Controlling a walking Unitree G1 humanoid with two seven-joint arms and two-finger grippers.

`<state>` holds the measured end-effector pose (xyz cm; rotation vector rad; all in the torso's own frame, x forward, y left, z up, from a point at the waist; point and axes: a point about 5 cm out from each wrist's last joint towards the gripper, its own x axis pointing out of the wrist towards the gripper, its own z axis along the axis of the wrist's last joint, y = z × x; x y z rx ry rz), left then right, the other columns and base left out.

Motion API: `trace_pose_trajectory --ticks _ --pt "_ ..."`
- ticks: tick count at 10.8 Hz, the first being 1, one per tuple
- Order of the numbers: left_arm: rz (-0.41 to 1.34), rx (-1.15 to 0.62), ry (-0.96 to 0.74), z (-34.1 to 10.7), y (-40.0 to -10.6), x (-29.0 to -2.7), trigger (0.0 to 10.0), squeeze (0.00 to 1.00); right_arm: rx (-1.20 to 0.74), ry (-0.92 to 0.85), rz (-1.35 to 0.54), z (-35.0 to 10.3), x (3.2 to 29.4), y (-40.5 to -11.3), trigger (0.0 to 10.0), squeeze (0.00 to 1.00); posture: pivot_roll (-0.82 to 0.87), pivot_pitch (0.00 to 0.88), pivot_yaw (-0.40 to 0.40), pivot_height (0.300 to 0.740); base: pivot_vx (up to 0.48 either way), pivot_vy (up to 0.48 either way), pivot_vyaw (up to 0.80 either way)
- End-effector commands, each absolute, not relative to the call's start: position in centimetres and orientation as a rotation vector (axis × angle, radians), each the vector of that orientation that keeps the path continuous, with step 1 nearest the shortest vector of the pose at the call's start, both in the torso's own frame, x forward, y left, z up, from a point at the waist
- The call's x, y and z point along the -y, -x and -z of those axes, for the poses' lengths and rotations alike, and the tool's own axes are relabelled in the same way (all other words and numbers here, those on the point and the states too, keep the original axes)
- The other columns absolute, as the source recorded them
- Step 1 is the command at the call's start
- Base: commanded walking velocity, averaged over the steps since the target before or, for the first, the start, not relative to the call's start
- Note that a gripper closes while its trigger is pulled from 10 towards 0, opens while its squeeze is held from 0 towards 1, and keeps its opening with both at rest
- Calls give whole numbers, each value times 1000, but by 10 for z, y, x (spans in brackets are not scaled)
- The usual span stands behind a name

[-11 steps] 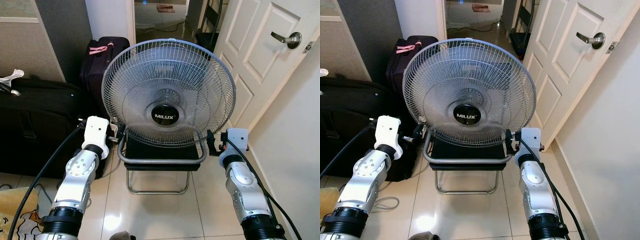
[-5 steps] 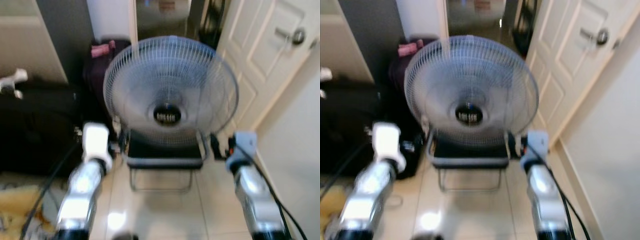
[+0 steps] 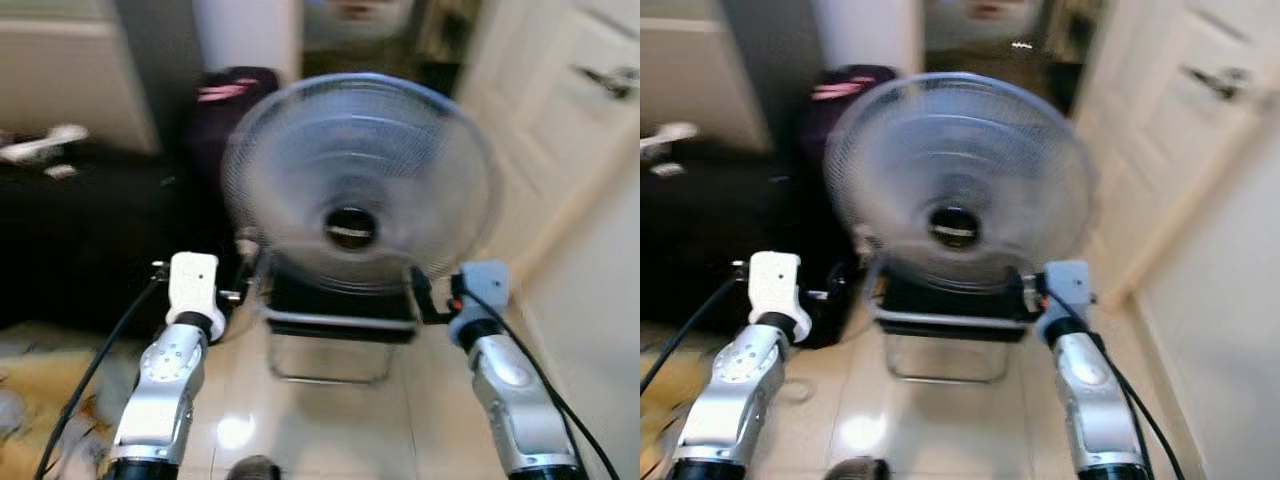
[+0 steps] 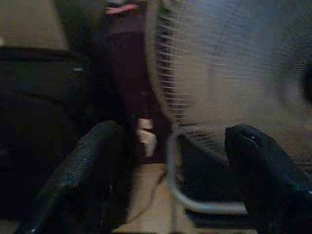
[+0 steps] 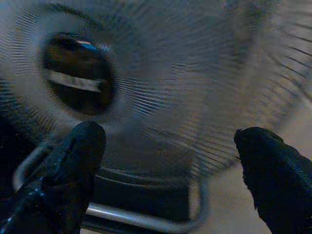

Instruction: Clean up the room

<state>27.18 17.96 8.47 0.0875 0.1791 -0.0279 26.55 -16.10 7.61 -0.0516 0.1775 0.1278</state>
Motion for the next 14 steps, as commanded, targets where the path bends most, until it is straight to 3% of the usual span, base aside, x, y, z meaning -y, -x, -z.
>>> trace_pose_trajectory --ticks 1,8,9,10,12,14 --pt "9 -162 -101 -87 -276 -183 10000 0 -159 69 -150 -82 161 -268 10000 1000 38 0 -14 740 0 0 800" --pt "-12 -44 -274 -141 -334 -239 10000 0 -158 101 -151 -85 162 -274 10000 1000 52 0 -19 740 0 0 800" --pt "69 -151 -239 -130 -330 -242 10000 0 -161 98 -133 -84 165 -271 10000 1000 35 0 0 740 0 0 800" --pt "144 -155 -155 -118 -308 -228 10000 0 -158 96 -52 -84 175 -267 10000 1000 19 0 15 740 0 0 800" --pt "160 -60 -148 -108 -281 -199 10000 0 -167 68 2 -82 183 -260 10000 1000 6 0 16 740 0 0 800" --pt "283 -192 -168 -83 -261 -174 10000 0 -130 76 12 -82 179 -258 10000 1000 -9 0 24 740 0 0 800"
